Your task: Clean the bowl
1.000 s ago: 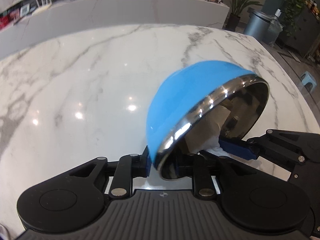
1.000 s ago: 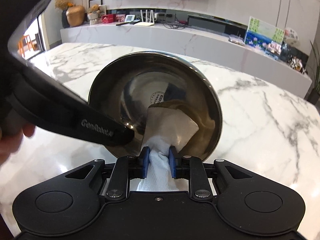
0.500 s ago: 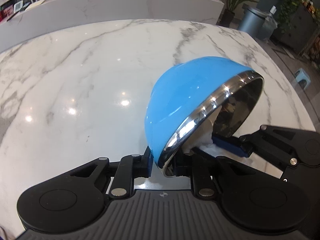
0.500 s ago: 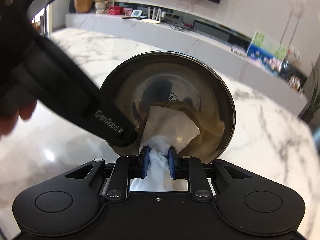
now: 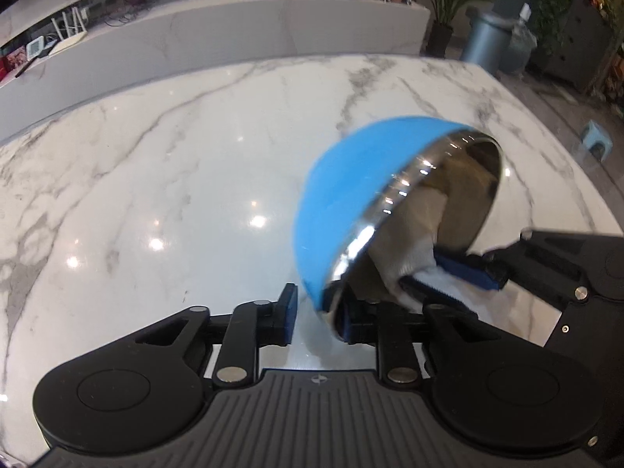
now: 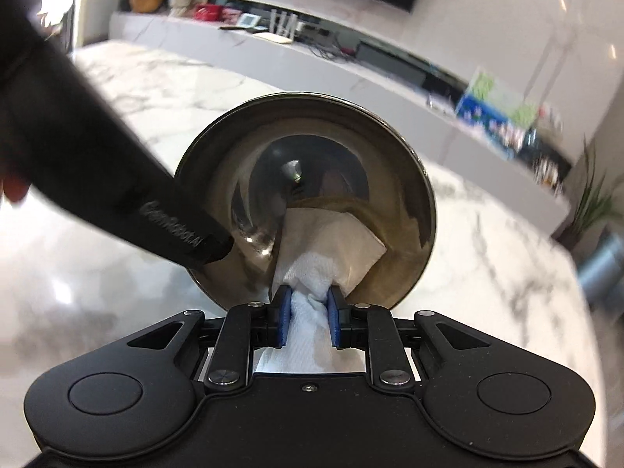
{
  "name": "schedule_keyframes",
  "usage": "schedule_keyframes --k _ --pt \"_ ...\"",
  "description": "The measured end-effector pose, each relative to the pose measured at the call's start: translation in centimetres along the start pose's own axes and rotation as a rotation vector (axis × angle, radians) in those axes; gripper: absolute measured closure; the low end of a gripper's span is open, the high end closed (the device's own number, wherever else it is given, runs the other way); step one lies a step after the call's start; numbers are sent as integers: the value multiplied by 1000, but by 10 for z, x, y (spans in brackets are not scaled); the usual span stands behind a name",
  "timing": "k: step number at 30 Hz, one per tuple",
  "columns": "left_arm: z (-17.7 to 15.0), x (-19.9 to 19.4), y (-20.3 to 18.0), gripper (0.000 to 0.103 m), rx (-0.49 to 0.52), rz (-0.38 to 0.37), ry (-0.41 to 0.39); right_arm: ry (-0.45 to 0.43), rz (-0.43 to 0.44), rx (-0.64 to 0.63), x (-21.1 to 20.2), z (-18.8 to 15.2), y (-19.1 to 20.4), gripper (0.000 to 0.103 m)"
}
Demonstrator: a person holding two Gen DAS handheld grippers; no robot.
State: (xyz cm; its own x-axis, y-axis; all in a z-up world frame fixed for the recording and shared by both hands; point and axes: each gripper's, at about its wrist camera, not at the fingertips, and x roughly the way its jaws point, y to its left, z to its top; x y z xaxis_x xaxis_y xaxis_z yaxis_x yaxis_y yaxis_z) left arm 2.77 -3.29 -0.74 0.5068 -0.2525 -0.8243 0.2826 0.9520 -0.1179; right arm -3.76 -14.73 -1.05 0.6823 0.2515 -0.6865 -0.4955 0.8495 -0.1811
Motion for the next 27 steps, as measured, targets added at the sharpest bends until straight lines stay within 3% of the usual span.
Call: schedule_keyframes --k 8,11,13,20,24,27 --pt "-1 8 2 80 -79 -55 -17 35 168 368 4 -1 -47 85" --pt "1 10 4 84 -105 -71 -2 36 179 389 8 2 -51 85" --pt "3 11 3 91 -103 -81 4 35 176 377 8 4 -51 85" --pt "4 9 -11 91 2 -37 11 23 118 257 3 8 -36 86" --pt "4 6 -14 91 38 -27 20 13 52 151 0 5 -23 86" --pt "5 2 -19 90 103 -1 26 -3 -48 30 -1 3 -10 86"
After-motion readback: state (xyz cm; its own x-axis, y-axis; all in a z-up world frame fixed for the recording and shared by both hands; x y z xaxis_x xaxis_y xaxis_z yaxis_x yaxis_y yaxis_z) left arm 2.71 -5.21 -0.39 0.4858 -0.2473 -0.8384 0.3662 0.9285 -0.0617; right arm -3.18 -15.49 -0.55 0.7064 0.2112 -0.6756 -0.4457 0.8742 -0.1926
